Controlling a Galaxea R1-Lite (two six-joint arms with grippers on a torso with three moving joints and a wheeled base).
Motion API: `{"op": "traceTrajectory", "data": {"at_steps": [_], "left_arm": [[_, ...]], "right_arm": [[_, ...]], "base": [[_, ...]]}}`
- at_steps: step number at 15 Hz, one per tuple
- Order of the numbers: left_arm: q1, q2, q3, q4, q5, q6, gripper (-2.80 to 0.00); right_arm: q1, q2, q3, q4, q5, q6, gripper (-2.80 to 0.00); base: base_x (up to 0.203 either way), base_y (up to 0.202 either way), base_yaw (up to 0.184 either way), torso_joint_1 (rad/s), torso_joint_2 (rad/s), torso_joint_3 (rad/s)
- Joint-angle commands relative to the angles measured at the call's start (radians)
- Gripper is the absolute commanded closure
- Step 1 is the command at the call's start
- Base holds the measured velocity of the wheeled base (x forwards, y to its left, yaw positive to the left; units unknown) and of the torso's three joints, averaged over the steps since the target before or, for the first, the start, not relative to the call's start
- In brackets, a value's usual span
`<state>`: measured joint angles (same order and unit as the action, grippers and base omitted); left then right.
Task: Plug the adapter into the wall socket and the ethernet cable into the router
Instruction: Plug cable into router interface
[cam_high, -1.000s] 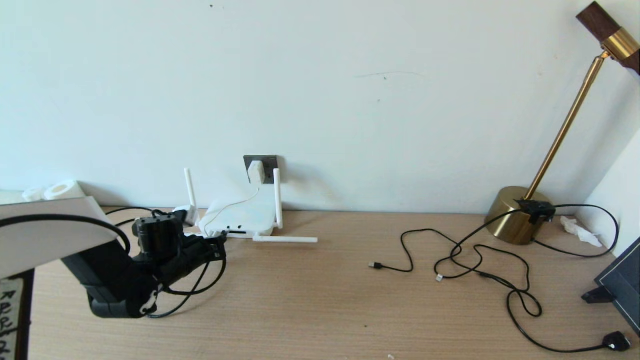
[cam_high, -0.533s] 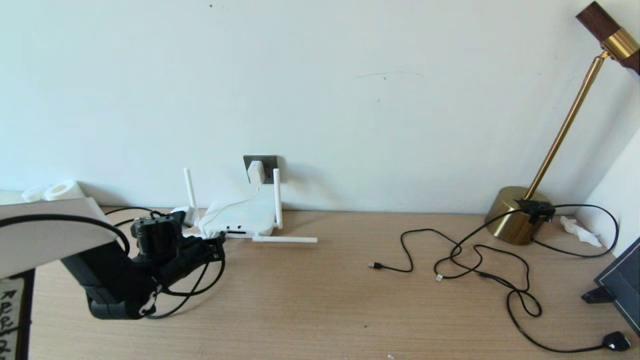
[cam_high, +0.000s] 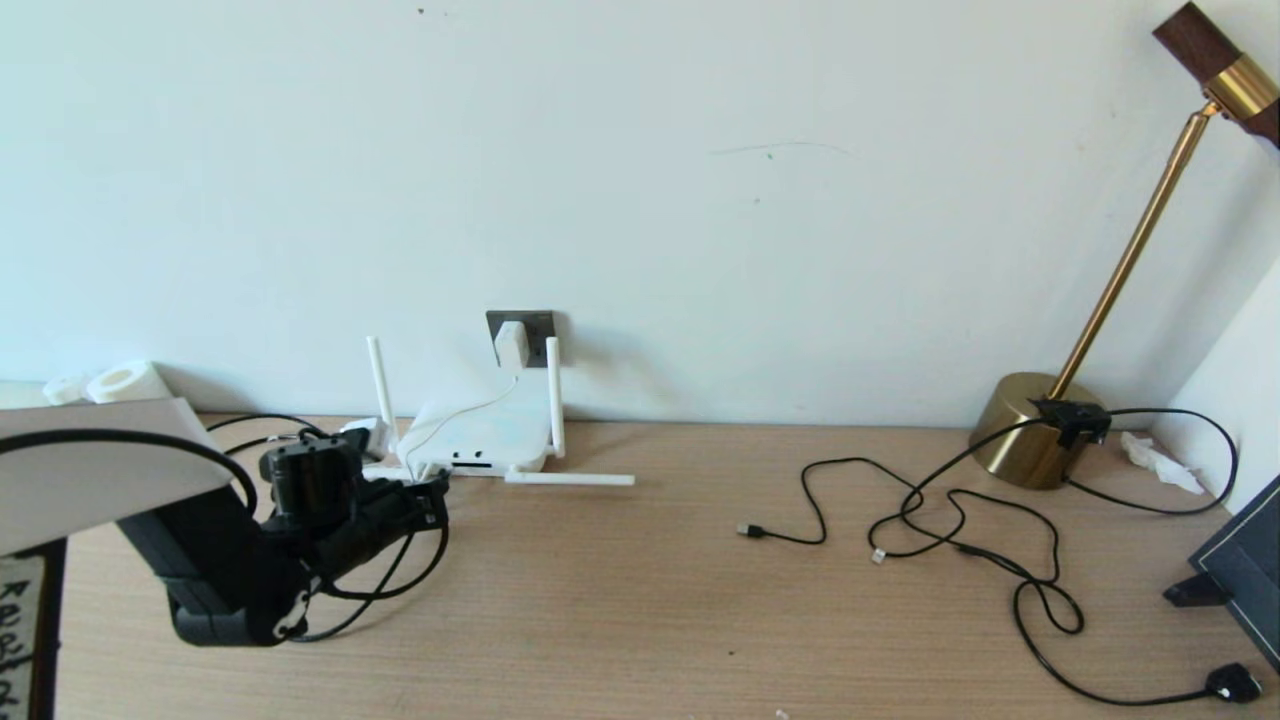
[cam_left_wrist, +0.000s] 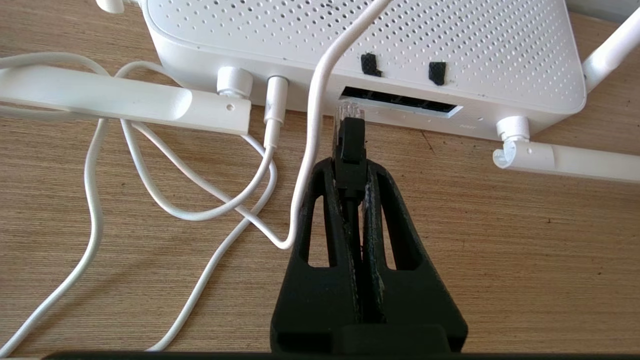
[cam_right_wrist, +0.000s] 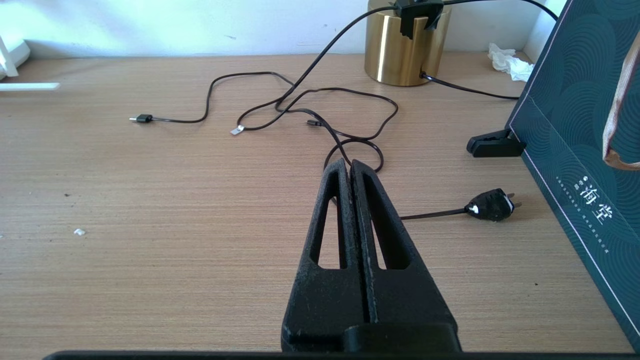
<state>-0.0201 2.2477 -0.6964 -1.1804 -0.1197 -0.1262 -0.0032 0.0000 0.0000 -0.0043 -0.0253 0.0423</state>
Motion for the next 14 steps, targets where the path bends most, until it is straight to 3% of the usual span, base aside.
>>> {"op": "traceTrajectory", "data": {"at_steps": [1,14], "left_arm": [[-0.003,-0.002,0.006,-0.007,0.000,0.000,0.00],[-0.015,-0.010,0.005,-0.010,0.000,0.013,0.00]], "right_arm": [[0.000,0.000,0.000,0.000,0.001,0.001,0.00],[0.000,0.000,0.000,0.000,-0.001,0.001,0.00]], "base": [[0.000,0.000,0.000,0.000,0.00,0.000],[0.000,0.000,0.000,0.000,0.00,0.000]]}}
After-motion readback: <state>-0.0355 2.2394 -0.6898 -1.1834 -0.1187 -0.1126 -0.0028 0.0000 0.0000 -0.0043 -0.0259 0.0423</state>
